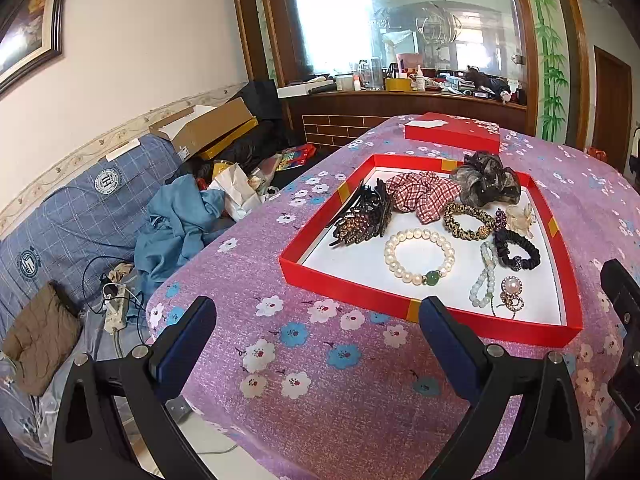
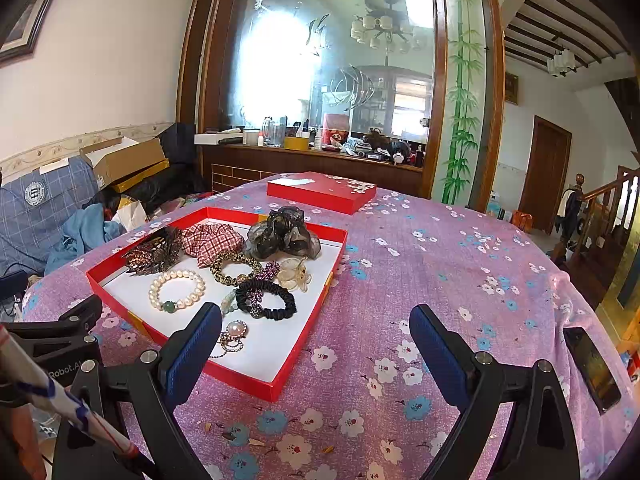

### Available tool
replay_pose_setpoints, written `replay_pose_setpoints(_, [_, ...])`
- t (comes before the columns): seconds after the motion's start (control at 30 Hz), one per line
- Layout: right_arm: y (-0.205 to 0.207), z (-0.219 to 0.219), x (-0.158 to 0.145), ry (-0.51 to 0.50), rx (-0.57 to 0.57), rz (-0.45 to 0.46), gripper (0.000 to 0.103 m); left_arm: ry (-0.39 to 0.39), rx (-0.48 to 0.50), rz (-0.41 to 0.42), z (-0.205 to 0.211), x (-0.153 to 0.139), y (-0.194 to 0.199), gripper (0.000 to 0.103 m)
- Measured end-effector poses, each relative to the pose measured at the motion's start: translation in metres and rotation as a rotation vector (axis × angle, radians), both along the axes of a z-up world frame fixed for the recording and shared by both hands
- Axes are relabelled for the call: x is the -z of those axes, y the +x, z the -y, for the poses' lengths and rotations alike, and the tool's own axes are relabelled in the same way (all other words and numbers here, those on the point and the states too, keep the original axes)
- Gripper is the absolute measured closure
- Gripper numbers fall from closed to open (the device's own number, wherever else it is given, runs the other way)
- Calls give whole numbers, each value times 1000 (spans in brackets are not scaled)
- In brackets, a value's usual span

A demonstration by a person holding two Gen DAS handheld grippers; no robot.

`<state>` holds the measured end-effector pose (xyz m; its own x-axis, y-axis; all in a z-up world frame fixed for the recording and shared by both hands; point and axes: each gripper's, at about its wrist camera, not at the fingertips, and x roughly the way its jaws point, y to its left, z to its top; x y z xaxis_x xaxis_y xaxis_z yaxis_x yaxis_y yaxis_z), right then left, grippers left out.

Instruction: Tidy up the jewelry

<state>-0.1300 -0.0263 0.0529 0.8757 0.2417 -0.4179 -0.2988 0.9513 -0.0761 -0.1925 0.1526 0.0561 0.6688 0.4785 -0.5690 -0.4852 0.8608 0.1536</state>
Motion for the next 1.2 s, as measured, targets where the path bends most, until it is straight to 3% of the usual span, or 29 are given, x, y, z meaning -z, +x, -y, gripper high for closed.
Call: replay_pose_setpoints(1.2, [0,2,1,1,6,-3,6,17,-16,-6,-2,-1,-6,2])
